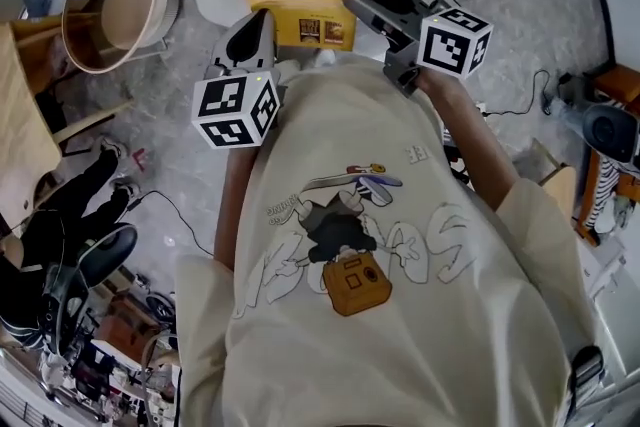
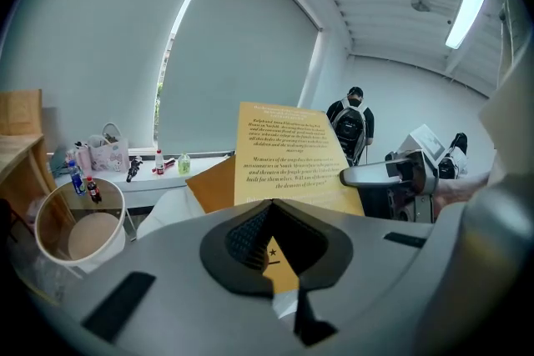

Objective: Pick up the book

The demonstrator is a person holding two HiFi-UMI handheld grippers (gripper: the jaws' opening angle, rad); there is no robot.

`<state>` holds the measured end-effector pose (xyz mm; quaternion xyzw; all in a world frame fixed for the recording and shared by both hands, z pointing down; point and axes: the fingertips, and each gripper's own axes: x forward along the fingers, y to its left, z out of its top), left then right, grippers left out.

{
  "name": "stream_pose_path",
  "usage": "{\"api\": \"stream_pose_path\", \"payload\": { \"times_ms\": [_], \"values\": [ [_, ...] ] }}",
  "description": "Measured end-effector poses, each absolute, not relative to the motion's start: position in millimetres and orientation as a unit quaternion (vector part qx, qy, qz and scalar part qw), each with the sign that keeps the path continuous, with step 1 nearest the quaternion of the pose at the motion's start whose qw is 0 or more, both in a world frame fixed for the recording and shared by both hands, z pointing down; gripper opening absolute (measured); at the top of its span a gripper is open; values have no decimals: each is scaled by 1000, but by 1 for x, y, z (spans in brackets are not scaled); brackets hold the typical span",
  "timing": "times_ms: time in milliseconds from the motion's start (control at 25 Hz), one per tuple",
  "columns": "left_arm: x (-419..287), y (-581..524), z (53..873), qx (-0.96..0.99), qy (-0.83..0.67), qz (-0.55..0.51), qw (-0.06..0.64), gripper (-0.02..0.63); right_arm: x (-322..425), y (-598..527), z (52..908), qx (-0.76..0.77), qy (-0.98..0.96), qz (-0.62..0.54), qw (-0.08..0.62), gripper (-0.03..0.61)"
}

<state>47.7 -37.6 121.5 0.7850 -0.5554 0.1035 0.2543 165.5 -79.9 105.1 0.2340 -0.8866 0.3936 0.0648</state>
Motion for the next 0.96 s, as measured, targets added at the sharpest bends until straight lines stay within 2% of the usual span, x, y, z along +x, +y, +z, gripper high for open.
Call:
{"api": "stream_pose_path", "payload": {
  "times_ms": [160,960],
  "values": [
    [68,-34,130,793,-542,115,253,6,182,-72,114,239,-881,403,59,158],
    [43,-21,154,764,-576,108,269,6,158,-55,151,178,-857,478,69,156]
  ]
}}
